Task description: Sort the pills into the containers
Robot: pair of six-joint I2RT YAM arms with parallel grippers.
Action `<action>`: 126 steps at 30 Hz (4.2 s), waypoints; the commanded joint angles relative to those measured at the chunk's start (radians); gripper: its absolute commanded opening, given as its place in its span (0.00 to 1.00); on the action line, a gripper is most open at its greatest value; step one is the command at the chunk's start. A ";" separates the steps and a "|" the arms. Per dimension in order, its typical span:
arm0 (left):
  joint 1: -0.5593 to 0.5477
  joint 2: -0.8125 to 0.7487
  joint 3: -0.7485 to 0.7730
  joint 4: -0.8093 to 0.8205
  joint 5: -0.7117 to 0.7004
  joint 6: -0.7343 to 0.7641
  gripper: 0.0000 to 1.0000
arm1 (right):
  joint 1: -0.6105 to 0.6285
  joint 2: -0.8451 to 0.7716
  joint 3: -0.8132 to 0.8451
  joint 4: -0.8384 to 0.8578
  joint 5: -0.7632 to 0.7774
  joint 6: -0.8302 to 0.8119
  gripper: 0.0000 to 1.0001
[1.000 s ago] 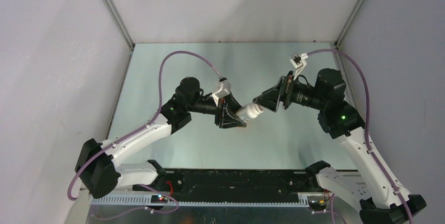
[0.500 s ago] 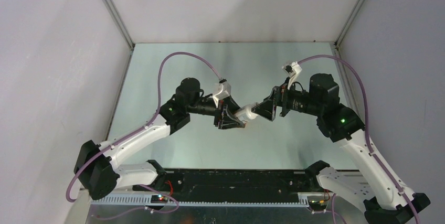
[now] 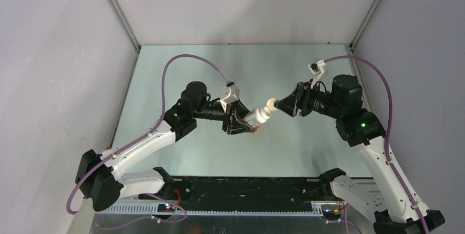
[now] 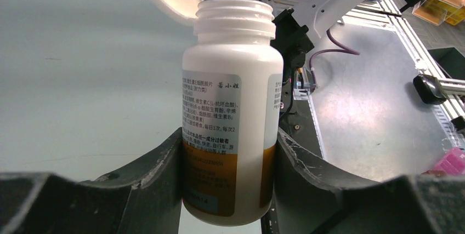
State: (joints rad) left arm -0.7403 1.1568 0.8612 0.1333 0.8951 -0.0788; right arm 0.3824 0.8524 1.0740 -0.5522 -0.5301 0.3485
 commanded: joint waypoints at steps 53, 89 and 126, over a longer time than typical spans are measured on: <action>0.000 -0.041 0.054 0.033 -0.521 -0.079 0.23 | 0.450 0.257 -0.009 0.427 0.675 0.580 0.67; 0.105 -0.008 0.108 -0.002 -0.098 -0.300 0.78 | 0.273 0.167 -0.104 0.683 0.082 0.266 0.27; 0.090 -0.006 0.079 -0.047 -0.093 -0.176 0.00 | 0.173 0.067 -0.128 0.476 0.265 0.292 0.76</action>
State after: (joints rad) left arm -0.6502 1.1763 0.9390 0.0502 0.7456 -0.2886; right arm 0.6136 0.9749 0.9569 -0.0456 -0.2794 0.6582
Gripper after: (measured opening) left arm 0.552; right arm 0.757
